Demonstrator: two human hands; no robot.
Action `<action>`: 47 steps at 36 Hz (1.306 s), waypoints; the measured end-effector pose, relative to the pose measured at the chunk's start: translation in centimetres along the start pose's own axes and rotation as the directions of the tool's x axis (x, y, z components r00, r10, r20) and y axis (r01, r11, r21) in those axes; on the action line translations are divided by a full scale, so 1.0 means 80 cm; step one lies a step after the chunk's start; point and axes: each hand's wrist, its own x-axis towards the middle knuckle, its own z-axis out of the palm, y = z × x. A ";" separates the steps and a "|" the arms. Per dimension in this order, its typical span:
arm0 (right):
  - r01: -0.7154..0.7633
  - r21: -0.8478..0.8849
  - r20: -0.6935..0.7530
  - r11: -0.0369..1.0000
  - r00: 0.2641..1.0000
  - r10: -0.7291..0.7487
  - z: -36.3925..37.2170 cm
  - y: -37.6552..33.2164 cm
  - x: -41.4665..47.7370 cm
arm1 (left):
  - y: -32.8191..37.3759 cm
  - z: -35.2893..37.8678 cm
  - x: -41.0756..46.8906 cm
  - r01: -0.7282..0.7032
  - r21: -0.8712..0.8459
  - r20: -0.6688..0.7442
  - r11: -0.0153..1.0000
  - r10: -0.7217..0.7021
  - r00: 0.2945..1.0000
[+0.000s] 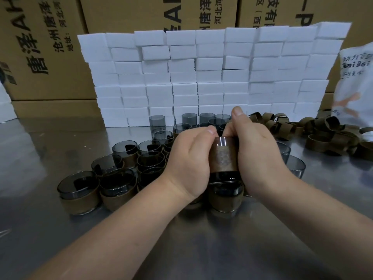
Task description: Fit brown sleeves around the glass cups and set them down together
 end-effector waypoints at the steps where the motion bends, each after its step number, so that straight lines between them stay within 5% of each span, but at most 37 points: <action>1: -0.003 -0.003 -0.003 1.000 1.000 0.003 0.000 -0.001 0.001 | 0.000 0.000 0.000 -0.005 -0.004 0.001 1.000 0.005 1.000; 17: -0.105 0.093 0.051 0.990 0.994 0.101 -0.005 -0.004 0.007 | -0.002 -0.006 0.009 0.097 -0.122 -0.036 0.988 -0.102 0.994; 24: -0.110 0.111 -0.048 0.988 0.992 0.116 -0.005 0.001 0.008 | -0.009 -0.005 0.010 0.055 -0.138 0.014 0.989 -0.053 0.998; 28: -0.177 0.162 -0.186 0.971 0.961 0.207 -0.013 0.001 0.020 | -0.013 -0.019 0.004 -0.169 0.093 0.131 0.981 0.156 0.979; 33: -0.199 0.223 -0.226 0.954 0.942 0.249 -0.019 -0.004 0.025 | -0.021 -0.016 -0.007 -0.329 0.525 0.331 0.785 0.169 0.929; 47: -0.192 0.208 -0.187 0.959 0.955 0.232 -0.012 0.002 0.015 | -0.023 -0.013 -0.012 -0.301 0.537 0.234 0.788 0.204 0.951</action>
